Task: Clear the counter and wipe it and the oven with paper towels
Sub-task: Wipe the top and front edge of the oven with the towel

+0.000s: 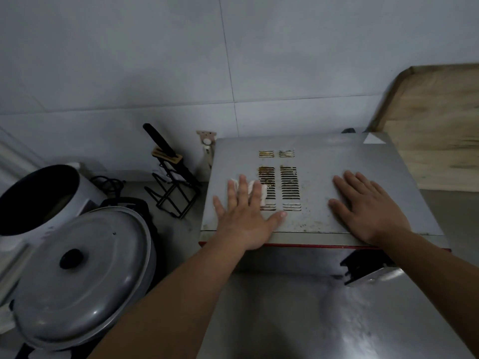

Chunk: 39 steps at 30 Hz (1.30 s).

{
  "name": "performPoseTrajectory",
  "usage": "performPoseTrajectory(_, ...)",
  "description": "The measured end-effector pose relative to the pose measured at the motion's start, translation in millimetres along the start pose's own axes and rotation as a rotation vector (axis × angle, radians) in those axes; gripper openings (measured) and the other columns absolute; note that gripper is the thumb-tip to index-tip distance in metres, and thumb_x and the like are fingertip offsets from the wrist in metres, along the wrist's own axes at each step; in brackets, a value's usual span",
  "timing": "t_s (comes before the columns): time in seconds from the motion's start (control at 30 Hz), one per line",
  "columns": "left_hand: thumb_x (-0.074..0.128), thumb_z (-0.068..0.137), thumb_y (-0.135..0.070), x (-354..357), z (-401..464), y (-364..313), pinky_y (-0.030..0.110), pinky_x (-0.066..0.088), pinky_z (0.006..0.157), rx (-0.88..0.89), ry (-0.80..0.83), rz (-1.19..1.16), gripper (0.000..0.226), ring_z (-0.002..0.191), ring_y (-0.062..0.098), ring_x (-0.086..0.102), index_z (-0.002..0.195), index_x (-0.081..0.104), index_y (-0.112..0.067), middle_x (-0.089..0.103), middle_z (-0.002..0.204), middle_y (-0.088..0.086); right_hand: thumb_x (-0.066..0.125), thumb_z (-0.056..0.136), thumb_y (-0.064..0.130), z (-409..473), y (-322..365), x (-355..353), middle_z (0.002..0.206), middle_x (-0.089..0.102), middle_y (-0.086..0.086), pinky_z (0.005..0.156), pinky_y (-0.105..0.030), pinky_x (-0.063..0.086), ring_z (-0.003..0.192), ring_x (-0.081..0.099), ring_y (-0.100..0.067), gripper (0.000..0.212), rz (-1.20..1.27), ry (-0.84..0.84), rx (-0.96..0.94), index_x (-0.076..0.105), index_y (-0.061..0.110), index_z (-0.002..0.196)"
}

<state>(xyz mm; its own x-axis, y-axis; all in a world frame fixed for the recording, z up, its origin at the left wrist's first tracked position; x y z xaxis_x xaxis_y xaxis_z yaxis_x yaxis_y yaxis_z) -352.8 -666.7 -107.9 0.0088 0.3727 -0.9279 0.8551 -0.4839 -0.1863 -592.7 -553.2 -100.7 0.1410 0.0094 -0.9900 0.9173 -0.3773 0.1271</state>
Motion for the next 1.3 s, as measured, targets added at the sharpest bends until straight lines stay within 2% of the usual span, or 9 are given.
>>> performPoseTrajectory(0.13, 0.012, 0.083, -0.088, -13.6, 12.0, -4.9, 0.063, -0.017, 0.115, -0.025, -0.034, -0.036, 0.099, 0.145, 0.026, -0.035, 0.159, -0.01, -0.029, -0.032, 0.161, 0.006, 0.011, 0.094, 0.069, -0.7, 1.7, -2.6, 0.164, 0.0, 0.007, 0.121, -0.031, 0.001, 0.15, -0.004, -0.009, 0.071, 0.001, 0.007, 0.014, 0.004, 0.035, 0.156)
performPoseTrajectory(0.23, 0.013, 0.089, -0.081, -47.4, 21.6, -17.9, 0.06, -0.014, 0.118, -0.005, -0.181, 0.043, 0.092, 0.15, 0.032, -0.023, 0.159, 0.018, -0.02, -0.017, 0.165, 0.014, 0.011, 0.094, 0.069, -2.0, 2.4, -3.3, 0.164, -0.001, 0.008, 0.121, -0.03, 0.0, 0.15, -0.004, -0.008, 0.071, -0.002, 0.014, 0.023, 0.004, 0.035, 0.156)
performPoseTrajectory(0.27, 0.018, 0.094, -0.075, -57.9, 23.0, -24.4, 0.057, -0.011, 0.12, 0.021, -0.244, 0.052, 0.085, 0.151, 0.034, -0.021, 0.158, 0.021, -0.019, -0.016, 0.165, 0.014, 0.011, 0.093, 0.069, -2.4, 2.5, -3.1, 0.164, -0.001, 0.008, 0.121, -0.03, 0.001, 0.15, -0.004, -0.008, 0.071, -0.003, 0.014, 0.026, 0.004, 0.036, 0.156)
performPoseTrajectory(0.37, 0.029, 0.101, -0.058, -76.3, 26.0, -38.3, 0.052, -0.004, 0.123, 0.064, -0.386, -0.007, 0.076, 0.151, 0.035, -0.017, 0.16, 0.004, -0.018, -0.014, 0.166, 0.012, 0.01, 0.093, 0.071, -1.1, 2.0, -2.8, 0.164, 0.001, 0.008, 0.121, -0.031, 0.002, 0.15, -0.003, -0.008, 0.072, 0.003, 0.016, 0.035, 0.006, 0.036, 0.156)
performPoseTrajectory(0.43, 0.026, 0.101, -0.058, -71.2, 33.9, -35.3, 0.053, -0.004, 0.123, 0.034, -0.369, -0.018, 0.076, 0.152, 0.034, -0.017, 0.16, -0.004, -0.021, -0.012, 0.167, 0.012, 0.008, 0.092, 0.073, -0.7, 2.0, -3.7, 0.164, 0.003, 0.007, 0.121, -0.031, 0.003, 0.15, -0.001, -0.009, 0.074, -0.003, 0.001, 0.03, 0.007, 0.035, 0.156)
performPoseTrajectory(0.6, 0.013, 0.095, -0.073, -26.9, 49.1, -4.8, 0.059, -0.004, 0.121, -0.038, -0.181, 0.028, 0.079, 0.152, 0.032, -0.017, 0.16, -0.003, -0.03, -0.01, 0.168, 0.006, 0.006, 0.093, 0.072, -1.6, 2.0, -2.1, 0.164, -0.001, 0.007, 0.122, -0.032, 0.001, 0.15, -0.005, -0.008, 0.073, -0.003, 0.013, 0.017, 0.003, 0.035, 0.156)
performPoseTrajectory(0.77, 0.007, 0.101, -0.06, -23.4, 49.7, -4.4, 0.054, -0.003, 0.123, -0.074, -0.21, -0.001, 0.066, 0.151, 0.024, -0.021, 0.159, -0.005, -0.031, -0.012, 0.167, -0.001, -0.008, 0.089, 0.074, -2.4, 1.4, -0.6, 0.163, -0.008, 0.005, 0.122, -0.035, 0.001, 0.149, -0.01, -0.01, 0.079, 0.005, 0.036, -0.034, -0.004, 0.033, 0.156)
performPoseTrajectory(0.93, 0.007, 0.105, -0.047, -21.3, 47.8, -4.6, 0.046, -0.004, 0.124, -0.119, -0.241, 0.006, 0.06, 0.151, 0.022, -0.021, 0.16, -0.005, -0.025, -0.013, 0.167, 0.001, -0.008, 0.091, 0.071, -1.3, 0.7, -1.6, 0.163, -0.01, 0.003, 0.123, -0.036, -0.001, 0.149, -0.012, -0.012, 0.077, 0.031, 0.026, -0.056, -0.006, 0.03, 0.156)
performPoseTrajectory(1.3, 0.006, 0.104, -0.049, -13.4, 25.7, 11.1, 0.049, -0.004, 0.124, -0.106, -0.191, 0.012, 0.06, 0.151, 0.021, -0.021, 0.16, -0.005, -0.028, -0.014, 0.167, -0.002, -0.009, 0.09, 0.071, -2.3, 3.0, -2.1, 0.163, -0.013, 0.001, 0.122, -0.036, -0.003, 0.149, -0.014, -0.014, 0.078, 0.015, 0.051, -0.067, -0.008, 0.028, 0.156)
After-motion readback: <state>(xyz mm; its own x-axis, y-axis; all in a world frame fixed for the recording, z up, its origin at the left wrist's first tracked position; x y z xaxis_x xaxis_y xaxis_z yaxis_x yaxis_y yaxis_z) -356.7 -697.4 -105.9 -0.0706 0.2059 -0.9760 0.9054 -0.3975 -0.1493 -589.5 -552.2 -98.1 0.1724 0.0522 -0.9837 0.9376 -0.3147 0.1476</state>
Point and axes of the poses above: each hand's wrist, its own z-axis towards the middle knuckle, its own x-axis out of the palm, y = z × x, the point moved 8 cm from there along z, towards the middle knuckle
